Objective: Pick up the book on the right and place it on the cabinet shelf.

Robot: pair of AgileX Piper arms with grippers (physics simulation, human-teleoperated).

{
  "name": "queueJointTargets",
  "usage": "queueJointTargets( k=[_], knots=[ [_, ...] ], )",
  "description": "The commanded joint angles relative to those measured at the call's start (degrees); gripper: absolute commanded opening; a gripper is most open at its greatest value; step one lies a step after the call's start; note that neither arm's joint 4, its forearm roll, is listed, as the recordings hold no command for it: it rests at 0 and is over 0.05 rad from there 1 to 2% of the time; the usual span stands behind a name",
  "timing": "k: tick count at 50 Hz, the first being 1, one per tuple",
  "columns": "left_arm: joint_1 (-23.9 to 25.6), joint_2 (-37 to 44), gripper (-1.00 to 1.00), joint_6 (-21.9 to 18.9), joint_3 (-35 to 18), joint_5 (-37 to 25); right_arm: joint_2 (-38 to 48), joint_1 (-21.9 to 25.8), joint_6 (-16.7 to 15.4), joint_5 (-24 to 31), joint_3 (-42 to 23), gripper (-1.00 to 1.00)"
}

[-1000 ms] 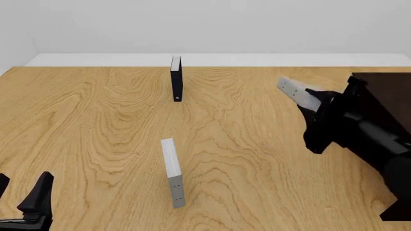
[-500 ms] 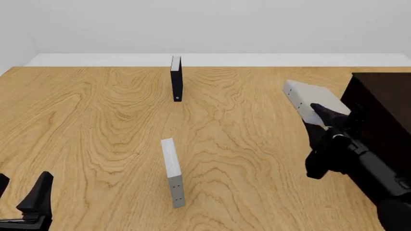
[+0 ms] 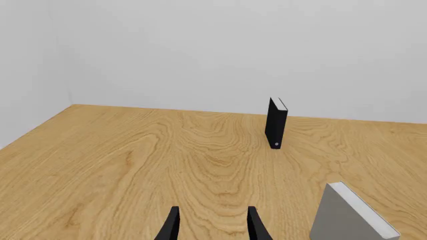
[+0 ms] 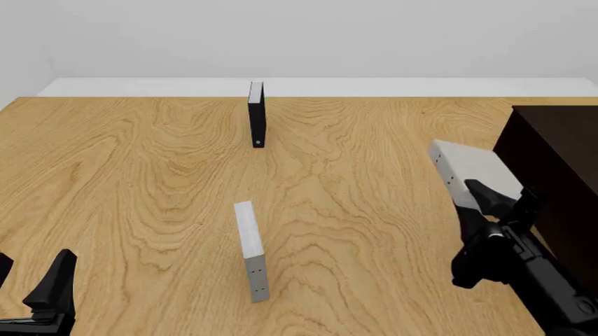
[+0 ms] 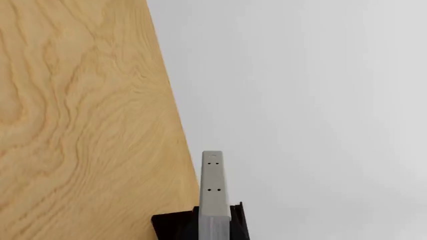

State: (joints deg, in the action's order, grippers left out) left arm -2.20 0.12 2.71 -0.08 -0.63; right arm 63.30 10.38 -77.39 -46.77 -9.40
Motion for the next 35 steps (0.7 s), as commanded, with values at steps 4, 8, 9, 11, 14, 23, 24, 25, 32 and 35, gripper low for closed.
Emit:
queueJointTargets(
  k=[4, 8, 9, 11, 14, 23, 24, 25, 32, 35],
  knots=[
    [0.0, 0.0, 1.0, 0.1, 0.0, 0.0, -0.2, -2.9, 3.1, -1.4, 0.0, -1.0],
    [0.0, 0.0, 1.0, 0.1, 0.0, 0.0, 0.4, -3.8, 3.6, -1.5, -0.3, -1.0],
    [-0.1, 0.0, 1.0, 0.2, 0.0, 0.0, 0.9, -4.0, 3.4, -2.0, -0.2, -1.0],
    [-0.1, 0.0, 1.0, 0.2, 0.0, 0.0, 1.5, -4.4, 3.8, -1.6, -0.2, -1.0],
    [0.0, 0.0, 1.0, 0.1, 0.0, 0.0, 1.9, -5.1, 4.0, -1.9, -0.7, -1.0],
    [-0.1, 0.0, 1.0, 0.1, 0.0, 0.0, 5.0, -6.1, 4.6, -3.9, -1.5, -1.0],
    [-0.1, 0.0, 1.0, 0.1, 0.0, 0.0, 6.2, -5.6, 4.3, -3.5, -1.5, -1.0],
    [-0.1, 0.0, 1.0, 0.1, 0.0, 0.0, 6.8, -6.0, 4.1, -4.8, -1.1, -1.0],
    [-0.1, 0.0, 1.0, 0.2, 0.0, 0.0, 10.4, -6.5, 3.0, -7.6, -0.7, -1.0],
    [-0.1, 0.0, 1.0, 0.2, 0.0, 0.1, 13.3, -6.5, 2.2, -10.5, -0.2, -1.0]
  ],
)
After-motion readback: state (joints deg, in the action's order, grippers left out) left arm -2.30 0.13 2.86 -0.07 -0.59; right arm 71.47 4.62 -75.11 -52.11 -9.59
